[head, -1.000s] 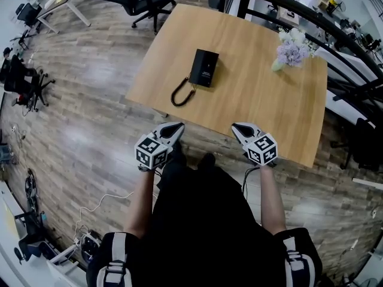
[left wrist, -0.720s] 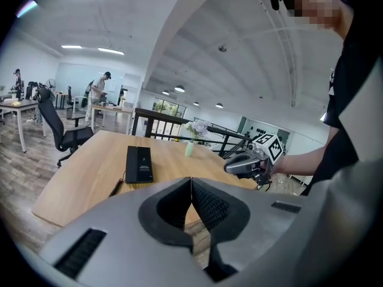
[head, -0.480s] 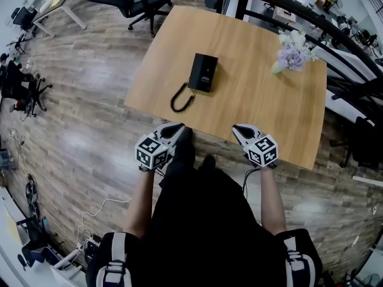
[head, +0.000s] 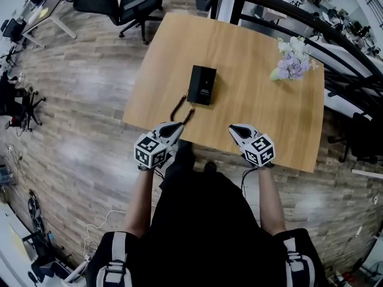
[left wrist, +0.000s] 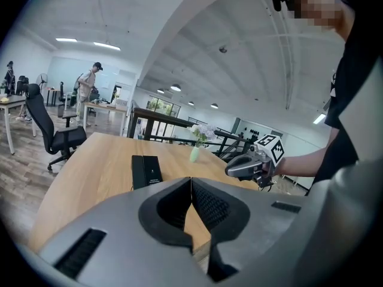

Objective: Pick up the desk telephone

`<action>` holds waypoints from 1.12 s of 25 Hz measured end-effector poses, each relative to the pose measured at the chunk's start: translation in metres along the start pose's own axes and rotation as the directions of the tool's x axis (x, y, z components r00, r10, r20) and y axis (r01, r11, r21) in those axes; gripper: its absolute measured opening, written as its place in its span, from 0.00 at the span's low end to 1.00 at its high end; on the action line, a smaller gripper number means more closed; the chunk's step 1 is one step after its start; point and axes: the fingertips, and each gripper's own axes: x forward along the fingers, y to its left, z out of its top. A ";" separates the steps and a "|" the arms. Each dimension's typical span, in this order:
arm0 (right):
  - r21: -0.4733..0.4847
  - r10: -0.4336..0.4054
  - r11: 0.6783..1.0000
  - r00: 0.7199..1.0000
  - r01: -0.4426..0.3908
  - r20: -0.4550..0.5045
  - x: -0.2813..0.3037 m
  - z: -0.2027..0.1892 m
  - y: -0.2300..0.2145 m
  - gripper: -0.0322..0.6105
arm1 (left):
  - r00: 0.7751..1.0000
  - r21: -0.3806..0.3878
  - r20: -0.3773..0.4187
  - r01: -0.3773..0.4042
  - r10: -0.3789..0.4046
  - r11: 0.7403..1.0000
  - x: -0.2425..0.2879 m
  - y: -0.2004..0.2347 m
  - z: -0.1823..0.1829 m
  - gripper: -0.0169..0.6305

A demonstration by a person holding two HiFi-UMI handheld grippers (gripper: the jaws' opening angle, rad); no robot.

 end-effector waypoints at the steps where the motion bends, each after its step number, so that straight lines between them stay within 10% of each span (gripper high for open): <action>1: 0.003 -0.002 1.000 1.000 0.002 -0.001 0.004 0.004 -0.003 0.09 | 1.000 0.002 0.002 0.005 -0.005 1.000 0.003 0.006 0.005 0.06; 28: 0.076 -0.085 0.993 0.996 0.088 -0.040 0.087 0.045 -0.038 0.09 | 0.986 0.008 -0.059 0.157 -0.156 0.988 0.050 0.105 0.041 0.06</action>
